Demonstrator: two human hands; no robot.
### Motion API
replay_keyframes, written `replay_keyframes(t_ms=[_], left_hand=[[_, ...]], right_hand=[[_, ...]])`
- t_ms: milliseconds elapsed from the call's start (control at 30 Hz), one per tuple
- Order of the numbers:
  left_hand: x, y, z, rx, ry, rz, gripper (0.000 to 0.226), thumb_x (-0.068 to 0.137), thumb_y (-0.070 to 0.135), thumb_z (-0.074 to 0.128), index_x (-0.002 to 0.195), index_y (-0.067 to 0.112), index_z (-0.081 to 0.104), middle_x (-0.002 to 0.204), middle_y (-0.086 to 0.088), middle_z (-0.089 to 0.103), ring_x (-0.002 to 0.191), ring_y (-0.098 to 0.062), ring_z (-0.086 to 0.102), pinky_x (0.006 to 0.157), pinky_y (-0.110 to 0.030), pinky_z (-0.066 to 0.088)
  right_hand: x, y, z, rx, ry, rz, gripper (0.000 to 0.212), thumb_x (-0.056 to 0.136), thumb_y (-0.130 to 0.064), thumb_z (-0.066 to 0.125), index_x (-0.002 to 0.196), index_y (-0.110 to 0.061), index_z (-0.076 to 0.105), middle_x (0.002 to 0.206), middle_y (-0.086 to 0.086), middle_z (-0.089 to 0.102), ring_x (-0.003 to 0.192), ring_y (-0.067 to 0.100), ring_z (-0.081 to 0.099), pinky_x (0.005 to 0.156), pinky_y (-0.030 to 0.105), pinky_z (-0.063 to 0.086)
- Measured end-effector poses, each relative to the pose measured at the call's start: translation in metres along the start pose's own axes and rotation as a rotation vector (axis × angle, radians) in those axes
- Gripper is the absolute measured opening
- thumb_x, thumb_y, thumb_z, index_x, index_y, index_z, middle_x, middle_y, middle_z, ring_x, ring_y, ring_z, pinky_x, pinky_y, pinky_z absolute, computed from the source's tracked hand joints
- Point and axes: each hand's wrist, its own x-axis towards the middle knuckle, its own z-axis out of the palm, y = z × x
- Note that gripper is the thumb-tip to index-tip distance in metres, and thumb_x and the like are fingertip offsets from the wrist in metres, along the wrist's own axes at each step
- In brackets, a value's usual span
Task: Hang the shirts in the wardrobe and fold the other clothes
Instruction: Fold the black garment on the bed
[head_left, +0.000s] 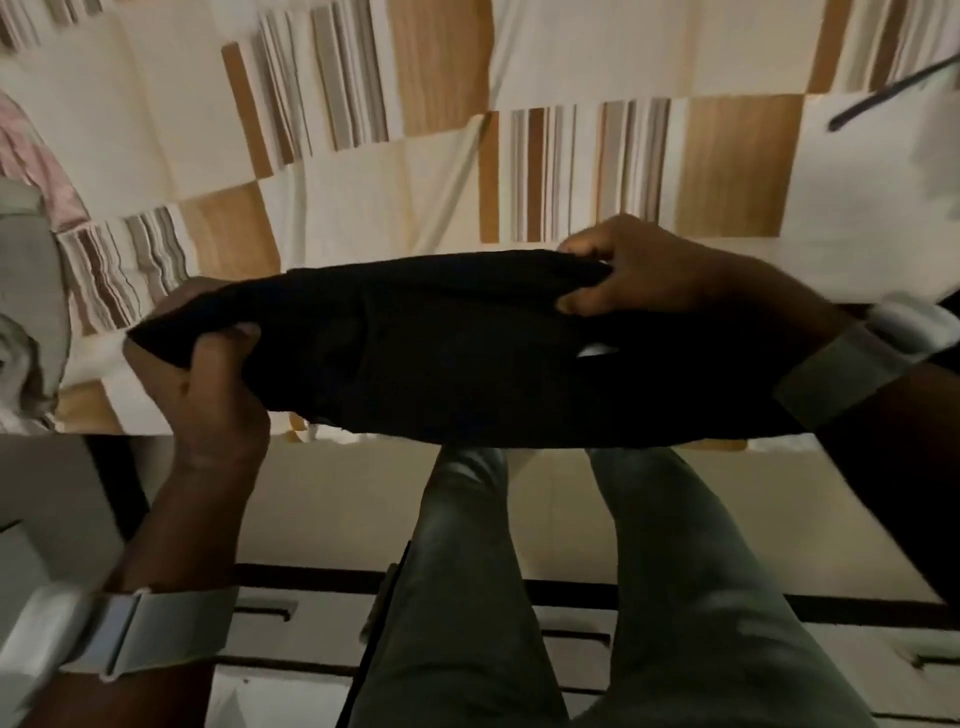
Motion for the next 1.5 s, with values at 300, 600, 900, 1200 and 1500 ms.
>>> replay_keyframes(t_ms=[300, 600, 900, 1200, 1500], left_hand=[[0.098, -0.045, -0.090, -0.051, 0.070, -0.124, 0.039, 0.075, 0.019, 0.060, 0.107, -0.002, 0.054, 0.091, -0.005, 0.058, 0.088, -0.017, 0.061, 0.079, -0.029, 0.053], [0.252, -0.082, -0.050, 0.101, 0.011, -0.189, 0.026, 0.085, 0.032, 0.068, 0.106, 0.020, 0.076, 0.100, 0.006, 0.077, 0.099, -0.015, 0.073, 0.084, -0.026, 0.057], [0.255, -0.110, -0.053, 0.187, -0.079, -0.207, 0.050, 0.095, 0.044, 0.070, 0.134, 0.013, 0.064, 0.125, -0.001, 0.070, 0.115, -0.017, 0.068, 0.095, -0.028, 0.057], [0.222, -0.100, -0.055, 0.115, -0.058, 0.131, 0.032, 0.101, 0.027, 0.067, 0.128, 0.013, 0.057, 0.125, -0.005, 0.067, 0.119, -0.016, 0.066, 0.096, -0.025, 0.055], [0.237, -0.091, -0.055, 0.178, -0.271, -0.348, 0.047, 0.096, 0.065, 0.056, 0.116, 0.022, 0.061, 0.087, -0.001, 0.065, 0.068, -0.018, 0.069, 0.065, -0.039, 0.059]], right_hand=[[-0.024, -0.044, -0.033, 0.349, 0.305, 0.056, 0.020, 0.085, -0.027, 0.073, 0.102, -0.029, 0.083, 0.094, 0.001, 0.080, 0.085, 0.019, 0.076, 0.083, 0.035, 0.061], [0.120, -0.072, -0.080, -0.284, 0.958, 0.097, 0.027, 0.088, -0.034, 0.063, 0.113, -0.030, 0.073, 0.103, -0.003, 0.075, 0.093, 0.017, 0.070, 0.088, 0.036, 0.055], [0.125, -0.035, -0.055, -0.348, 1.005, 0.217, 0.038, 0.099, -0.052, 0.056, 0.112, -0.020, 0.071, 0.108, 0.009, 0.073, 0.099, 0.033, 0.066, 0.085, 0.042, 0.052], [0.119, -0.026, -0.105, -0.187, 1.308, -0.064, 0.023, 0.104, -0.057, 0.050, 0.104, -0.041, 0.066, 0.100, -0.009, 0.072, 0.096, 0.017, 0.069, 0.084, 0.041, 0.054], [0.142, -0.086, -0.060, -0.368, 1.308, -0.086, 0.035, 0.090, -0.025, 0.055, 0.119, -0.043, 0.060, 0.116, -0.015, 0.057, 0.113, 0.018, 0.059, 0.102, 0.041, 0.045]])
